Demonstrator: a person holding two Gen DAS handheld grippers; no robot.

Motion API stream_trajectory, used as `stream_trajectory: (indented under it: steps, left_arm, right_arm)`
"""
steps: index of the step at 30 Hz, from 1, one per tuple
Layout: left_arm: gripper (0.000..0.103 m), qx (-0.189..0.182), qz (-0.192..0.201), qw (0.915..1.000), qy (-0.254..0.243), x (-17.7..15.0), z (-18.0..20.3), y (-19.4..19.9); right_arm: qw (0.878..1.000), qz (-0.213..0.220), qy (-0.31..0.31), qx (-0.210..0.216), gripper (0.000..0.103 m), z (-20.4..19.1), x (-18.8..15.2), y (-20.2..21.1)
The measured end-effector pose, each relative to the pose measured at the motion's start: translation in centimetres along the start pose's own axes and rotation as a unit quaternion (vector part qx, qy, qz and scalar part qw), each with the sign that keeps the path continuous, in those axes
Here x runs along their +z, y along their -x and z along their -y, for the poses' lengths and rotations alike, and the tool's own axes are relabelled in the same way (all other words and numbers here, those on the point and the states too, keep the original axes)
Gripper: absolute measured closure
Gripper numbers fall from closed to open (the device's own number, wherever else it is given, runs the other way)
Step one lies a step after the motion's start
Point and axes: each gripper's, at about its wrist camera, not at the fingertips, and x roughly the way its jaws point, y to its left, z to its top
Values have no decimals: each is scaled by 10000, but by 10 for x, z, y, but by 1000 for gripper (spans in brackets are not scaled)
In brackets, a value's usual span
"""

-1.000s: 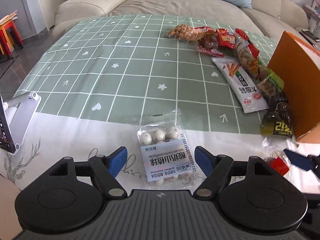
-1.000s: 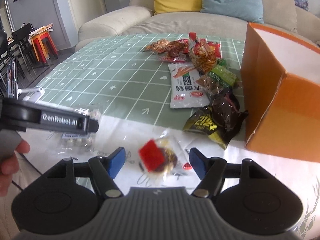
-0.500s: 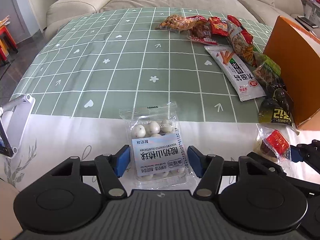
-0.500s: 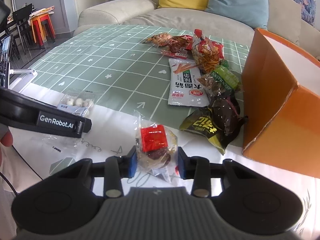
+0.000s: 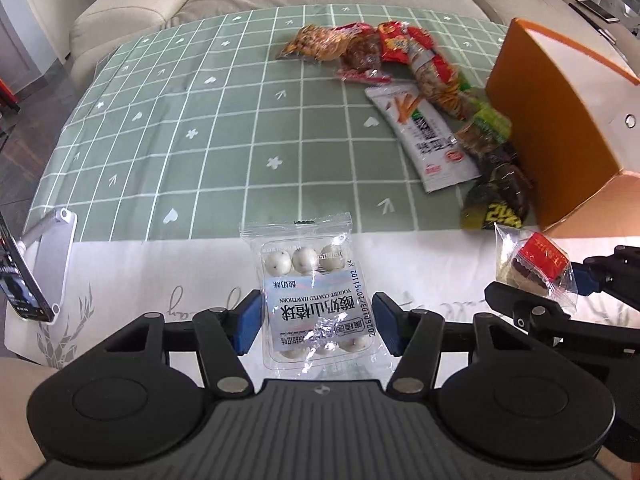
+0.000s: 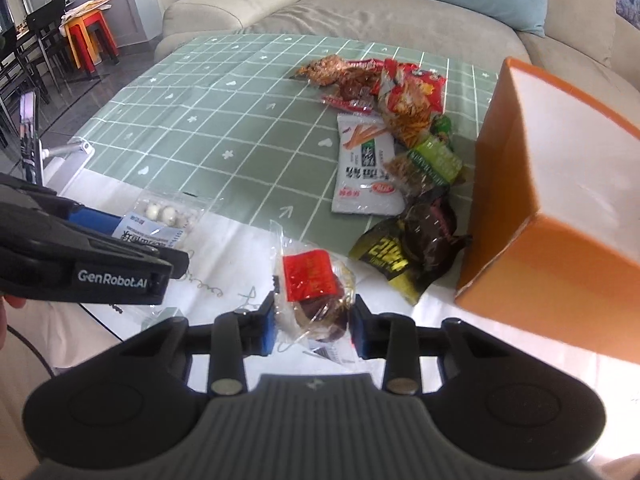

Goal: Organize snacks
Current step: 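Lift the quail egg pack with the left tool while the right tool lifts the red snack, then lower both held snacks into the orange box and open both tools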

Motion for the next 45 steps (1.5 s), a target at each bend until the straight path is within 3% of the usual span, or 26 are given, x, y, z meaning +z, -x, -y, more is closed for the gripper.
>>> stream_trajectory:
  steps: [7, 14, 19, 24, 32, 45]
  left_arm:
    - [36, -356, 412, 9985, -94, 41, 39, 41]
    - [36, -897, 806, 9927, -99, 88, 86, 67]
    - [36, -1421, 821, 9862, -200, 124, 128, 73]
    - [36, -1813, 294, 9828, -208, 153, 169, 48]
    - [36, -1675, -338, 9850, -244, 170, 204, 5]
    - [36, -1031, -949, 9901, 84, 191, 236, -53]
  right_arm:
    - [9993, 311, 220, -36, 70, 33, 32, 54]
    - [9958, 574, 101, -710, 70, 104, 70, 93]
    - [9953, 200, -117, -938, 70, 157, 86, 85]
    - [9949, -320, -380, -874, 69, 202, 93, 56]
    - [9902, -985, -693, -712, 69, 245, 83, 6]
    - [9849, -1396, -856, -563, 69, 275, 73, -40]
